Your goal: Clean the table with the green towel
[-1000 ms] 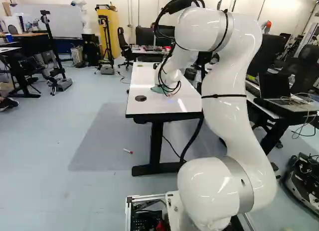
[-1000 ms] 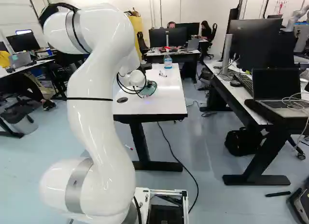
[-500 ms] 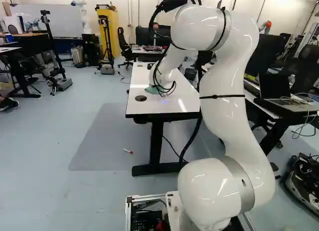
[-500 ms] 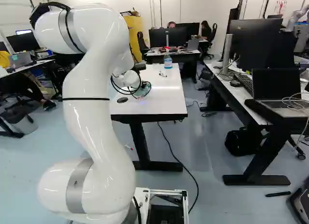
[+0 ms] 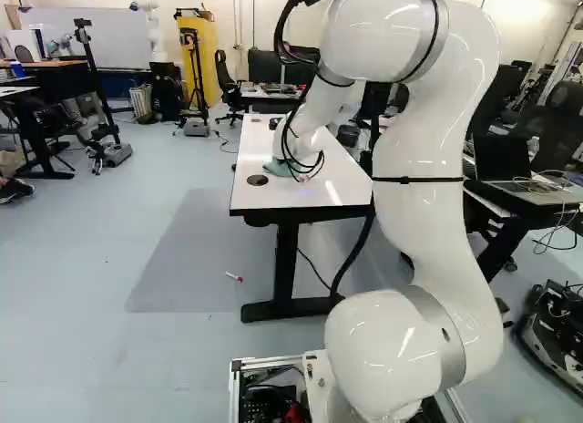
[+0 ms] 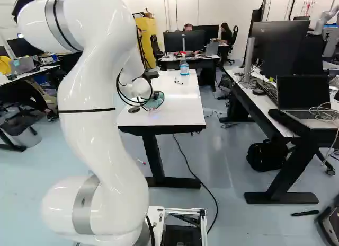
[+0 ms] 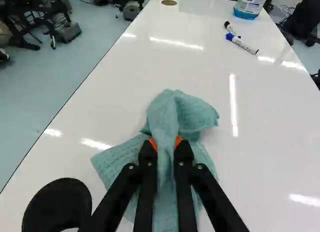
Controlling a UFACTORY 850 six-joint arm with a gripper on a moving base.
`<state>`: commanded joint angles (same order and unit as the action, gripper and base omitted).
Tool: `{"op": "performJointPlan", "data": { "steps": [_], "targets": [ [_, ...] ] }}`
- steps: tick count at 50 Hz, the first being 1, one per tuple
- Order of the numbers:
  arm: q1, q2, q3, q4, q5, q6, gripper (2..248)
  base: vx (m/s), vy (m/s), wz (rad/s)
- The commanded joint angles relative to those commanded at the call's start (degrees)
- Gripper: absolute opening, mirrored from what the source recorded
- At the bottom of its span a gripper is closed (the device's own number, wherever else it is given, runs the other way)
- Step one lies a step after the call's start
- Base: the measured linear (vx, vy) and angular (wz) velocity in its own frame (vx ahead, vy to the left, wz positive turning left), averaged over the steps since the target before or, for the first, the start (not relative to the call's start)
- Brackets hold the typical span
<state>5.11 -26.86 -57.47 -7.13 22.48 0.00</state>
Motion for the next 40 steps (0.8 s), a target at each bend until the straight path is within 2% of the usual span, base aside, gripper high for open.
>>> {"op": "performJointPlan", "data": {
  "steps": [12,40],
  "targets": [
    [-0.60,2.49,3.23,0.00,0.00,0.00,44,0.000,0.000,0.000],
    [-5.06,4.34,5.60,0.00,0.00,0.00,44,0.000,0.000,0.000]
  ]
}}
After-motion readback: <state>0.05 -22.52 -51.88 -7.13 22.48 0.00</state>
